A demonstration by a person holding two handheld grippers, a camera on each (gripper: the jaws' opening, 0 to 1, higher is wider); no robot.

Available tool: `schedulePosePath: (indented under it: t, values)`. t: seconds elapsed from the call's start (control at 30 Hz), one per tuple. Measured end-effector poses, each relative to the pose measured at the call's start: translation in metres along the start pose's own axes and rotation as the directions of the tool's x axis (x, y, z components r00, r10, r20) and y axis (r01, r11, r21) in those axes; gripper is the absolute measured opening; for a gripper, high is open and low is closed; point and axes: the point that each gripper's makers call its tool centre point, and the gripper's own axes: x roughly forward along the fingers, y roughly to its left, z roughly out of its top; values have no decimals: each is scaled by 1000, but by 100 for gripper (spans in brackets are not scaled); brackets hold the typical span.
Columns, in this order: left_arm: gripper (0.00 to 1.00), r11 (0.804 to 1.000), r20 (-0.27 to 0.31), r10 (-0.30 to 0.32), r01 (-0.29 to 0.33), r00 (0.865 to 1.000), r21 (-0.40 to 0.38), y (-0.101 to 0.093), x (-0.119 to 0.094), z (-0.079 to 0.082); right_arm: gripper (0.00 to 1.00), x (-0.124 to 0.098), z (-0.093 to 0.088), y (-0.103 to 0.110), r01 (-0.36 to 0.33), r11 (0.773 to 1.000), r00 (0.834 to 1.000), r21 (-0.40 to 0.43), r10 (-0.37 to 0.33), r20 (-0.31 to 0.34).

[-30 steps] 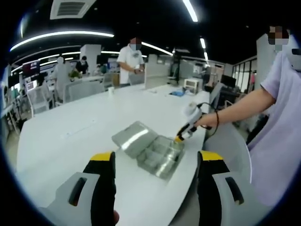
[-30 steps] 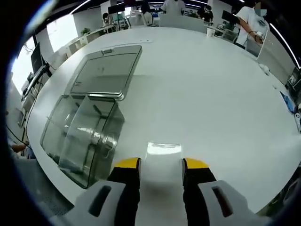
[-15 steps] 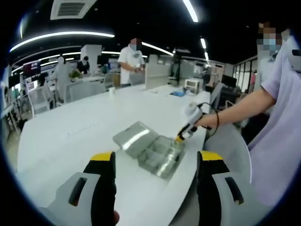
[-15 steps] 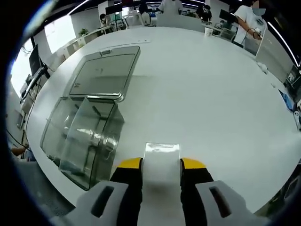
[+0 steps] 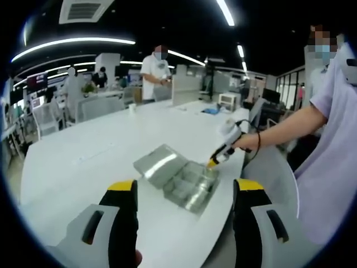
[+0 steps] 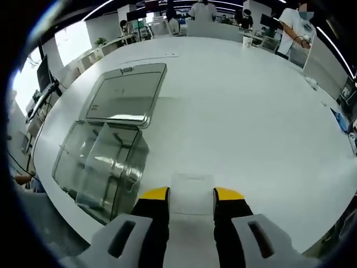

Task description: Insert the divider into the dual guide fixture by aligning both edges with the guide slots and pushing it downward to the bottom, including one-sided entry, uneven engagement, binding, and posture correction.

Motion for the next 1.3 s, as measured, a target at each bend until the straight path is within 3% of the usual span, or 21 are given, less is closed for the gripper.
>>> schedulePosePath:
  t: [0.43, 0.63, 0.8, 0.9, 0.93, 1.0, 1.17, 1.2, 1.3]
  values:
    - [67, 1000, 2, -7, 7, 1000, -2, -1, 4, 2, 26, -22, 21, -9, -16, 1000, 995, -13, 18, 102]
    - [65, 1000, 8, -5, 5, 1000, -6, -1, 6, 4, 26, -46, 44, -4, -35, 998, 978, -46, 43, 204]
    - [62, 1000, 16, 5, -5, 1000, -6, 1, 7, 7, 26, -68, 62, 5, -59, 995, 954, -79, 79, 290]
    - [60, 1000, 24, 13, -13, 1000, -11, 2, 7, 11, 26, -81, 72, 13, -78, 992, 935, -102, 109, 338]
    - [60, 1000, 25, 14, -14, 1000, -10, 3, 7, 11, 26, -85, 77, 17, -89, 990, 922, -107, 123, 368]
    - [60, 1000, 26, 14, -14, 1000, -8, 2, 8, 13, 26, -92, 79, 21, -92, 989, 917, -114, 129, 378]
    - [59, 1000, 29, 9, -9, 1000, -4, 0, 13, 16, 26, -114, 93, 42, -127, 977, 870, -168, 192, 455]
    - [58, 1000, 29, 7, -7, 1000, -4, -1, 15, 16, 26, -120, 98, 49, -134, 971, 852, -196, 214, 478]
    - [56, 1000, 25, 0, 0, 1000, -6, -4, 21, 16, 26, -131, 102, 62, -144, 963, 832, -226, 242, 500]
